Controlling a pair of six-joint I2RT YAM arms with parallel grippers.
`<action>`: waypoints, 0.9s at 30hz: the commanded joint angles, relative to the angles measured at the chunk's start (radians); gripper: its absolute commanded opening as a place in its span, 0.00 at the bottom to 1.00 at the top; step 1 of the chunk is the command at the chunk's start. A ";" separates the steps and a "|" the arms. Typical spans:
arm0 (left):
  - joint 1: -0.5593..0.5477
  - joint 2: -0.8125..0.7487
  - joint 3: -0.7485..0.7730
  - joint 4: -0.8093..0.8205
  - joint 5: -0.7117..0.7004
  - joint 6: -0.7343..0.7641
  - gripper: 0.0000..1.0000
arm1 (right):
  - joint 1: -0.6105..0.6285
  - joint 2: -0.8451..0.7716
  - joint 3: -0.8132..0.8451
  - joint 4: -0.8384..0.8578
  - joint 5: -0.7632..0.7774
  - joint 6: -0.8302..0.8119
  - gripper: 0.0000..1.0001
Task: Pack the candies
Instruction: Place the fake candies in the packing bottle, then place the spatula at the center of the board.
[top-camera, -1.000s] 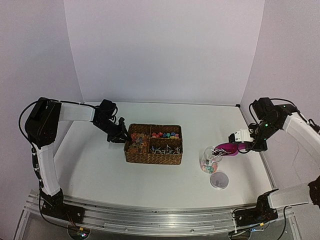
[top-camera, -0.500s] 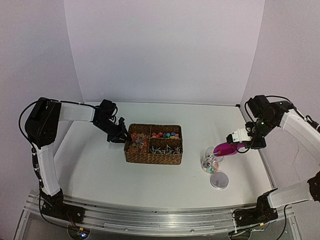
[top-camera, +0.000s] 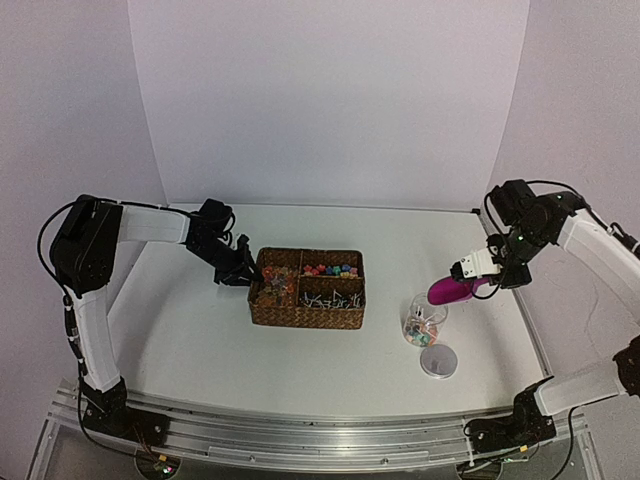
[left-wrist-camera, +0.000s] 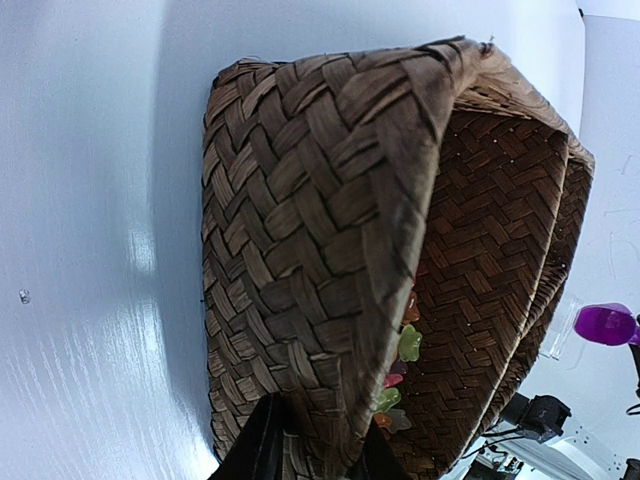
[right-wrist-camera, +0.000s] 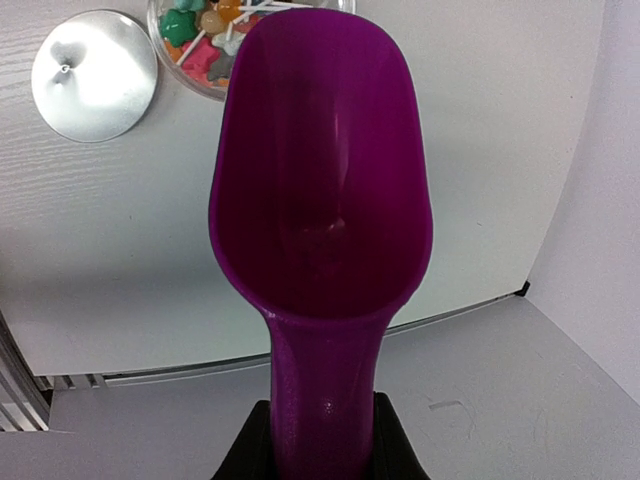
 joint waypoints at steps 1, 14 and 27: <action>0.006 0.005 0.001 0.004 0.020 -0.010 0.20 | 0.005 -0.003 0.081 0.000 0.006 -0.009 0.00; 0.007 -0.011 0.000 -0.006 0.031 -0.022 0.25 | -0.017 0.083 0.188 0.275 -0.171 0.496 0.00; 0.007 -0.055 -0.012 0.003 0.026 -0.023 0.38 | -0.139 0.450 0.011 0.740 -0.310 1.227 0.00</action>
